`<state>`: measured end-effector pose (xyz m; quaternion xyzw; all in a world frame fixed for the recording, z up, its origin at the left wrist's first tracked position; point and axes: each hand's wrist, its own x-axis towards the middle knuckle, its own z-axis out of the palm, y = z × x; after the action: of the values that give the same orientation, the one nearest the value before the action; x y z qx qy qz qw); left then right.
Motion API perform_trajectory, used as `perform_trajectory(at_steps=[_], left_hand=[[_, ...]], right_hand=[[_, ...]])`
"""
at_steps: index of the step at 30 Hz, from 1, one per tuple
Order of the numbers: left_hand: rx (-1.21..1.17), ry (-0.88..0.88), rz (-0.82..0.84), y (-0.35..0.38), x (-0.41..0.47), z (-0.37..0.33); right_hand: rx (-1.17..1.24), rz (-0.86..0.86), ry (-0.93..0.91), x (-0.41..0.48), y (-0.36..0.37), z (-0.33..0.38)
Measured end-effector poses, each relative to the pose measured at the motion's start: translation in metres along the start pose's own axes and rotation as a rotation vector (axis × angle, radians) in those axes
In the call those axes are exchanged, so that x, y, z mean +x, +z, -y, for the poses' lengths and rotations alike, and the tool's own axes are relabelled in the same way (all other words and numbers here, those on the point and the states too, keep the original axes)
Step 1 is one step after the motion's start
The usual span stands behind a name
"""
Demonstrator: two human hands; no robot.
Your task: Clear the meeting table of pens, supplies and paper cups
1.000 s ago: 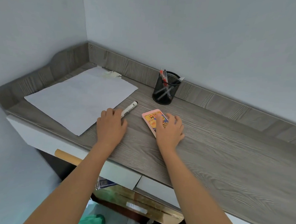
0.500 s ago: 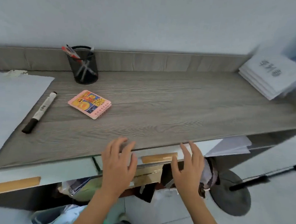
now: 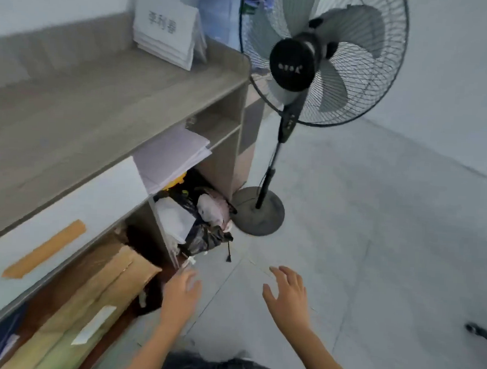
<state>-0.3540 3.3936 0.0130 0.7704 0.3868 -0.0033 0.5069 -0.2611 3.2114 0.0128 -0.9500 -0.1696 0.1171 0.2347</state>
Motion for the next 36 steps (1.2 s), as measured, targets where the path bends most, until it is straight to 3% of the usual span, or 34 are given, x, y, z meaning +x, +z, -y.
perform_trajectory(at_steps=[3,6,17,31,36], left_hand=[[0.075,-0.004,0.191,0.049,-0.006,-0.009],[0.173,0.074,0.232,0.081,-0.006,-0.033],[0.396,0.504,0.732,0.256,-0.04,-0.145],[0.416,0.664,1.097,0.506,-0.107,-0.291],[0.482,0.736,1.287,0.565,-0.159,-0.31]], right_hand=[[0.032,-0.033,0.139,-0.02,-0.016,-0.046],[0.068,-0.105,0.266,-0.043,-0.027,-0.089],[0.209,-0.443,0.883,-0.14,-0.075,-0.2],[0.188,-0.872,1.395,-0.176,-0.172,-0.34],[0.271,-1.021,1.604,-0.196,-0.19,-0.368]])
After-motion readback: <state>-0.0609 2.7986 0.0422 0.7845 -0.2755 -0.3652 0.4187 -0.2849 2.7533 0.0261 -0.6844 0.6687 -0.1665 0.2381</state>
